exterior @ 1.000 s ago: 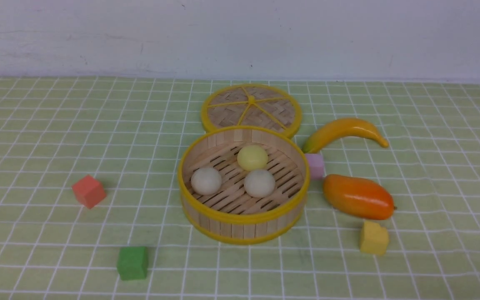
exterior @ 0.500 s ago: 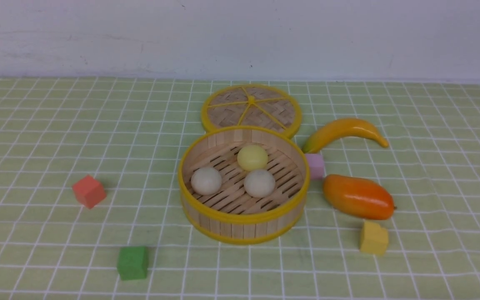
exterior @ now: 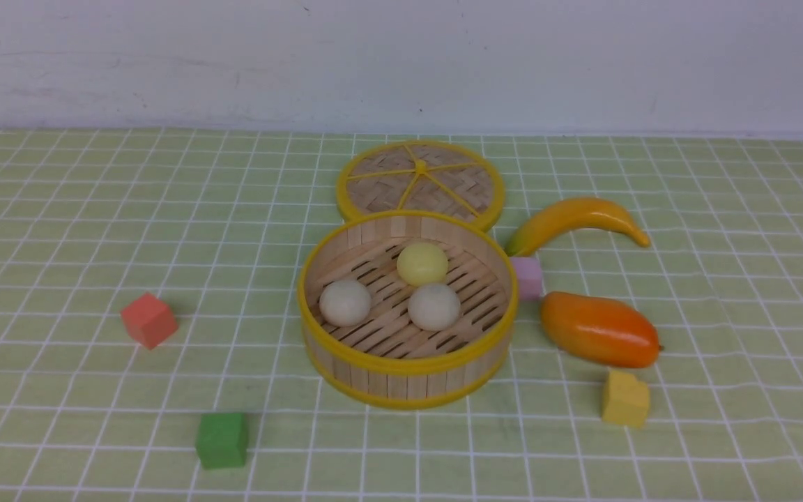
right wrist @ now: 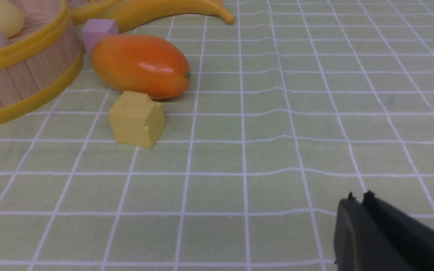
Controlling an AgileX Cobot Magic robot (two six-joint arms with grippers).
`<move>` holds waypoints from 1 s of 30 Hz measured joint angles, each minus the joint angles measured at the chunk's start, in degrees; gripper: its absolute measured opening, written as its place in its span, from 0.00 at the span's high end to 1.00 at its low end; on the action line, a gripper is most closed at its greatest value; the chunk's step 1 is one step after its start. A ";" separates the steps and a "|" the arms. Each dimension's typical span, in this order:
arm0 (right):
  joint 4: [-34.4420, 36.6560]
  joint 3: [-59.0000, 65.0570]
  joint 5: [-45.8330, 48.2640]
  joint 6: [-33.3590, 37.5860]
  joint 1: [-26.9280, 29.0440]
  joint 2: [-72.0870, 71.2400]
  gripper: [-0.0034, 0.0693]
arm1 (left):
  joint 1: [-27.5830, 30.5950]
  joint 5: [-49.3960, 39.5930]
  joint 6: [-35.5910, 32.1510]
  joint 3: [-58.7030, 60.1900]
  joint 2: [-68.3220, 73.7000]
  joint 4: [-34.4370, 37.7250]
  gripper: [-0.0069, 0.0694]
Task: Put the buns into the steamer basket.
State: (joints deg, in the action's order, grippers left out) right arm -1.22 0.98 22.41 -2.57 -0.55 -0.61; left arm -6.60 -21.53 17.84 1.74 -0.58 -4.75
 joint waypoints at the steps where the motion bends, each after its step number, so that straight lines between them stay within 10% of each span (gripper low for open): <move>1: 0.00 0.00 0.00 0.00 0.00 0.00 0.92 | 0.00 0.00 0.00 0.00 0.00 0.00 0.60; 30: 0.00 0.00 -0.04 0.00 0.00 0.00 0.85 | 0.00 0.00 0.00 0.00 0.00 0.00 0.60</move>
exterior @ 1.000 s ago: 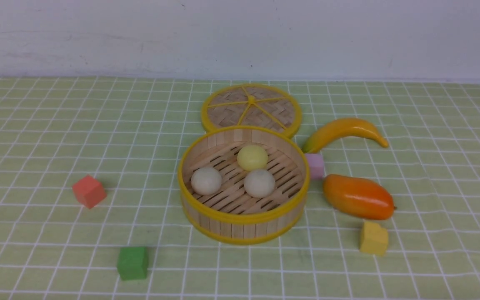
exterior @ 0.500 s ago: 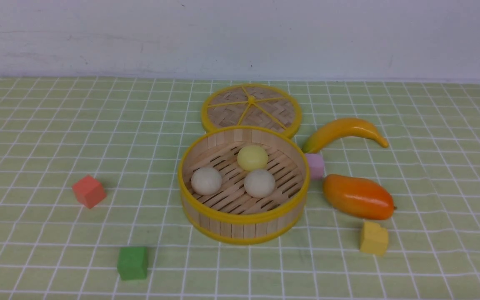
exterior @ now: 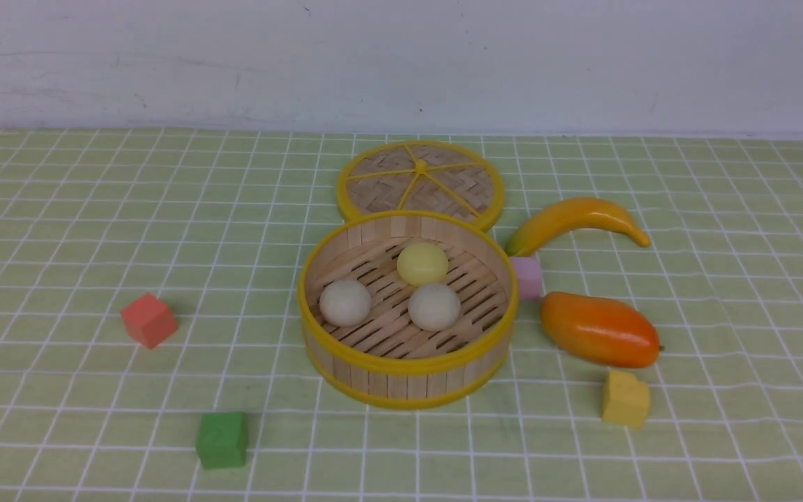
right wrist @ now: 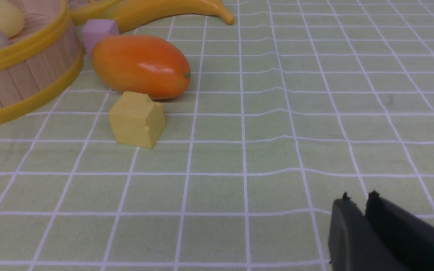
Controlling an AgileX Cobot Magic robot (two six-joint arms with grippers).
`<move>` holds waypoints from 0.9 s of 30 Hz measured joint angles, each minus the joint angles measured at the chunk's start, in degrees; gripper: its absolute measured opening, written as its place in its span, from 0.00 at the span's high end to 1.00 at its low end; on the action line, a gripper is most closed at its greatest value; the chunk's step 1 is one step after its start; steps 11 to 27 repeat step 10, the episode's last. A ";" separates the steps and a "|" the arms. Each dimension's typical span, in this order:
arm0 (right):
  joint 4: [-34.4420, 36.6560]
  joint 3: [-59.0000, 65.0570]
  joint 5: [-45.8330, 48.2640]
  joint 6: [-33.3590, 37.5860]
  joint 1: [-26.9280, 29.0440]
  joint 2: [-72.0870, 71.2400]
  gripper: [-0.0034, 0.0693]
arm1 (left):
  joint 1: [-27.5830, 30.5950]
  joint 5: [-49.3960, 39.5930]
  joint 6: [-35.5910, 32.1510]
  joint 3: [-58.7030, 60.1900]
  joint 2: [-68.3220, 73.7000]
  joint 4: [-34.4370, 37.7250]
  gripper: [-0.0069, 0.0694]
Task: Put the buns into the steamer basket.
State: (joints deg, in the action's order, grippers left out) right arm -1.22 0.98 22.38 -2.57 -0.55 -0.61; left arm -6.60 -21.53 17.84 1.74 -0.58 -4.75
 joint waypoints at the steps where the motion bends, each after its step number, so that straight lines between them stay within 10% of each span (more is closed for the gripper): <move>1: 0.00 0.00 0.00 0.00 0.00 0.00 0.85 | 0.00 0.00 0.00 0.00 0.00 0.00 0.60; 27: 0.00 0.00 0.00 0.00 0.00 0.00 0.84 | 0.00 0.00 0.00 0.00 0.00 0.00 0.60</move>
